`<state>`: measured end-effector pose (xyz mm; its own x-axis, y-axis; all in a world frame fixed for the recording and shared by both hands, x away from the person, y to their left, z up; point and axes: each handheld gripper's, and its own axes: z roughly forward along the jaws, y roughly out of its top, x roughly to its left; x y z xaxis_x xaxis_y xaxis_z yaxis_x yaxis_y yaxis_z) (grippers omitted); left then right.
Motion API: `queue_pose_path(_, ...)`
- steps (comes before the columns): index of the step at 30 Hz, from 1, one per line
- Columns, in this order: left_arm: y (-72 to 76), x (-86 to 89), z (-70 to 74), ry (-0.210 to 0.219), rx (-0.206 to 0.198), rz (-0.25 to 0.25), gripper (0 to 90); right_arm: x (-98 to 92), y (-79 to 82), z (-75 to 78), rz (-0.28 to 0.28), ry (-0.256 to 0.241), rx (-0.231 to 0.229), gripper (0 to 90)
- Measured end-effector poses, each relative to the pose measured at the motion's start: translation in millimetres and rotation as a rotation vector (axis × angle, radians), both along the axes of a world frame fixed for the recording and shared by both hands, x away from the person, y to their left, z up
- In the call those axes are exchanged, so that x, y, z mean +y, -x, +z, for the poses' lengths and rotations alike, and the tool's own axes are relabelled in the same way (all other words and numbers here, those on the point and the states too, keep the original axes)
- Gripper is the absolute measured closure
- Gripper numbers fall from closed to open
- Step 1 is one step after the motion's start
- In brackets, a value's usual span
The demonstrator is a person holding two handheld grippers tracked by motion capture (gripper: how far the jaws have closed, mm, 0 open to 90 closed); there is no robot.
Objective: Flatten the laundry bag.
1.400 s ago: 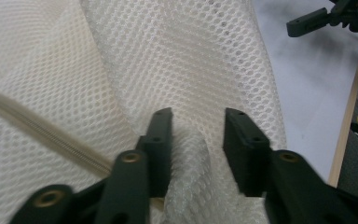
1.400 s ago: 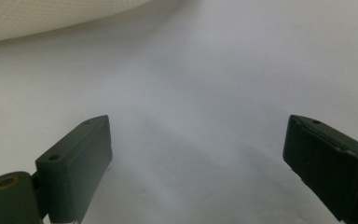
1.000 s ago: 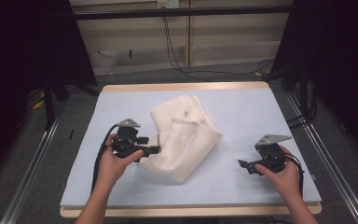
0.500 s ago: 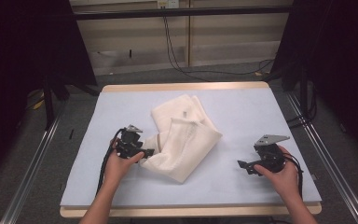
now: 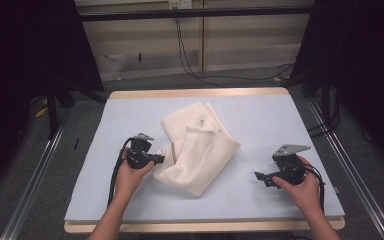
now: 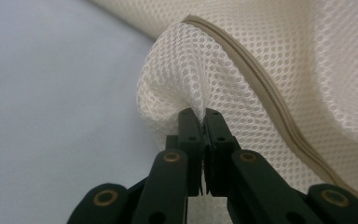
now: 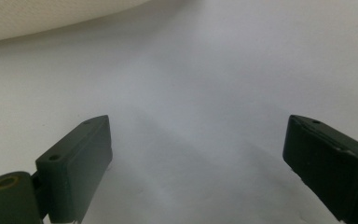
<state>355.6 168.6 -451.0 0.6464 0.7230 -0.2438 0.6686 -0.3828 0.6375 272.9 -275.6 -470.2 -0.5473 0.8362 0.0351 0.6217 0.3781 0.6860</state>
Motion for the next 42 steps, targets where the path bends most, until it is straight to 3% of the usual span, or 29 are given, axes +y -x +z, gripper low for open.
queue_pose_path(3,6.2,-4.3,10.9,0.052,-0.018,-0.028,87.5,0.4,-0.1,-0.6,0.003,-0.001,-0.003,7.6)
queue_pose_path(6,9.9,-8.3,17.8,0.055,-0.04,-0.055,87.4,0.9,0.4,-0.3,0.003,-0.003,-0.006,7.6)
queue_pose_path(12,19.1,-30.6,35.2,0.109,-0.096,-0.11,87.0,0.3,0.8,0.8,-0.007,-0.01,-0.006,7.6)
queue_pose_path(16,20.5,-40.9,43.1,0.142,-0.107,-0.132,86.7,-3.2,1.0,1.5,-0.01,-0.018,-0.01,7.5)
queue_pose_path(22,22.2,-56.8,45.7,0.162,-0.1,-0.165,86.6,-13.8,3.2,3.7,-0.035,-0.032,-0.016,7.5)
queue_pose_path(27,30.4,-82.5,45.1,0.175,-0.086,-0.244,85.7,-25.6,5.3,6.3,-0.064,-0.04,-0.025,7.6)
queue_pose_path(31,34.7,-96.1,40.8,0.194,-0.071,-0.276,82.9,-34.5,7.3,6.0,-0.078,-0.041,-0.02,7.6)
queue_pose_path(37,36.4,-102.6,39.2,0.181,-0.058,-0.291,76.8,-36.9,8.5,5.0,-0.071,-0.016,-0.007,8.8)
queue_pose_path(42,35.4,-98.2,41.3,0.188,-0.064,-0.277,71.9,-49.0,11.9,1.7,-0.086,-0.014,0.036,9.5)
